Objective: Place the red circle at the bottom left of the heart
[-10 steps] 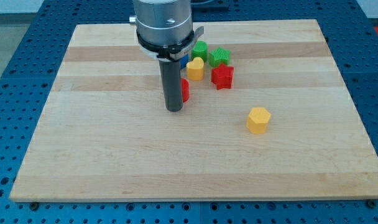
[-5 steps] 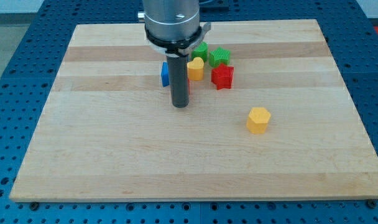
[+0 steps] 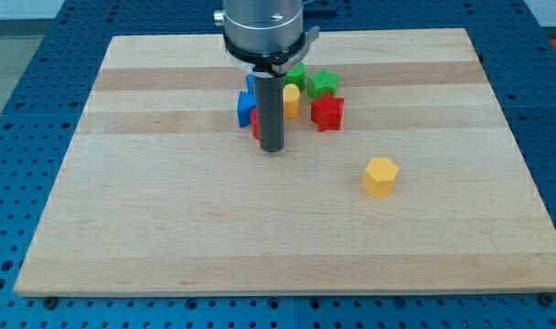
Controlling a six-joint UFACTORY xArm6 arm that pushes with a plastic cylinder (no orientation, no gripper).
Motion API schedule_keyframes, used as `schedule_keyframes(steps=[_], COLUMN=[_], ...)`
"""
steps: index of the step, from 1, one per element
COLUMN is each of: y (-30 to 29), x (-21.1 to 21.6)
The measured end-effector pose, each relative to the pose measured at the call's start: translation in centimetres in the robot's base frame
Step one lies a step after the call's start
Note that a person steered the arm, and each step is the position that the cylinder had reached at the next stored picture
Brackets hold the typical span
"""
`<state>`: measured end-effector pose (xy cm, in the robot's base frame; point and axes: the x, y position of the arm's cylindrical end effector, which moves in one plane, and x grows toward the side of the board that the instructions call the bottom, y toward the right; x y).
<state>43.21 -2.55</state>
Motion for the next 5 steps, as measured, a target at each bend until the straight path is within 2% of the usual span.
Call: schedule_keyframes(steps=[1,3,4,5], y=[0.0,0.1,2.9,8.0], x=[0.7,7.8,10.0,10.0])
